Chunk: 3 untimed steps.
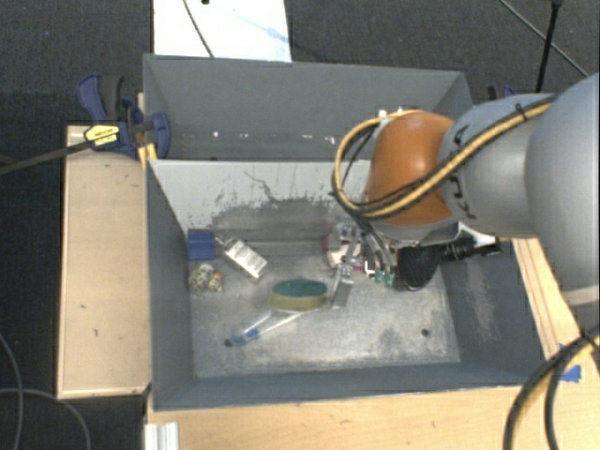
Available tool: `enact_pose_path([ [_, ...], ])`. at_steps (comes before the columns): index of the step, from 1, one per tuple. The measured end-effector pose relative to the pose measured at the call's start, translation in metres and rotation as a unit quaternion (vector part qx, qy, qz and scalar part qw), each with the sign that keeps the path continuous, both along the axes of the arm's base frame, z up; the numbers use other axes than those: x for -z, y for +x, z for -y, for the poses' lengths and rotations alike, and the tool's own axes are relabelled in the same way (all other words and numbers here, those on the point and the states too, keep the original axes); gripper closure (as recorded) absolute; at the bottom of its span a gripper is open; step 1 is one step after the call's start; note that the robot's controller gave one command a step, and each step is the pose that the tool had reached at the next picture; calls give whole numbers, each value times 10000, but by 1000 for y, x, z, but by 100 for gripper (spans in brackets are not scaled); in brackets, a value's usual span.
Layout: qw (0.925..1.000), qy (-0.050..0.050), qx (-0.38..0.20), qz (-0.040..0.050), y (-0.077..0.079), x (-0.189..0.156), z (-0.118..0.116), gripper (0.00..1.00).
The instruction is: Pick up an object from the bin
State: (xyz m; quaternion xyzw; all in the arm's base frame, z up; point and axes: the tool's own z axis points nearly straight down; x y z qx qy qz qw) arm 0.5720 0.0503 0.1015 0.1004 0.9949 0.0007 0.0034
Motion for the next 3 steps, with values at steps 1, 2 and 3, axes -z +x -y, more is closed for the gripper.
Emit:
enact_pose_path([
  [1,9998,-10,203,-1,22,1,50,0],
  [2,9969,-15,790,-33,12,32,131,0],
  [3,9984,-23,-563,-6,6,31,183,0],
])
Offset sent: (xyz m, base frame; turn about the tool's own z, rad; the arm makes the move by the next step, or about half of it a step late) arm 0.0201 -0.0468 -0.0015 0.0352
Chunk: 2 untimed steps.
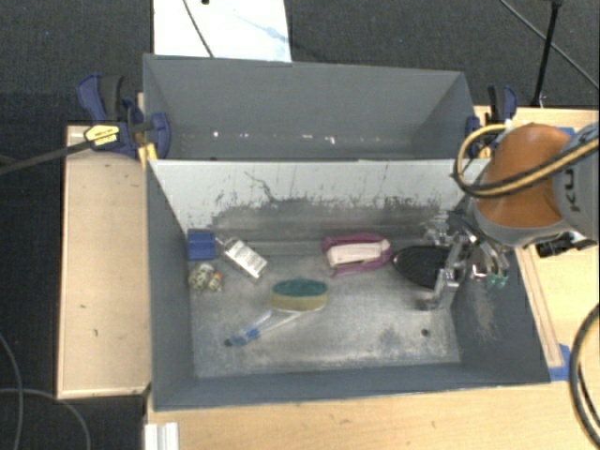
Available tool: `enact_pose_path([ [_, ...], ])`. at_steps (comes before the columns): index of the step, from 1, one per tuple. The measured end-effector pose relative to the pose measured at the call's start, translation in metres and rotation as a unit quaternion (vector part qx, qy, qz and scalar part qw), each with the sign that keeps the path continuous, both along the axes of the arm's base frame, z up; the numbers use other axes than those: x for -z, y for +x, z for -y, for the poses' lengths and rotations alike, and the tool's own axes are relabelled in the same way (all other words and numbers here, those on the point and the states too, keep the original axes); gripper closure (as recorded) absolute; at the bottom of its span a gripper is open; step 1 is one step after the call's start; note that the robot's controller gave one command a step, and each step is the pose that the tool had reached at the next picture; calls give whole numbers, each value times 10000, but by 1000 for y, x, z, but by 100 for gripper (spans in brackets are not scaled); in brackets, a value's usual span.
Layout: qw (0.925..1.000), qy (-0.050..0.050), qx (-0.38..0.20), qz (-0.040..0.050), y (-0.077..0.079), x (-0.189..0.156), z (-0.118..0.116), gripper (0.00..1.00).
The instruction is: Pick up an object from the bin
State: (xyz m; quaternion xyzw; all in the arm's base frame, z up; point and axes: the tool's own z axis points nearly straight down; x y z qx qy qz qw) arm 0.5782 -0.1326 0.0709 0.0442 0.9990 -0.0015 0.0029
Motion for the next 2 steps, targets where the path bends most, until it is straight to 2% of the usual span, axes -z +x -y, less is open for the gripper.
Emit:
enact_pose_path([
  [1,10000,14,-3,-11,0,1,-2,100],
  [2,10000,5,8,24,2,-87,-2,100],
])
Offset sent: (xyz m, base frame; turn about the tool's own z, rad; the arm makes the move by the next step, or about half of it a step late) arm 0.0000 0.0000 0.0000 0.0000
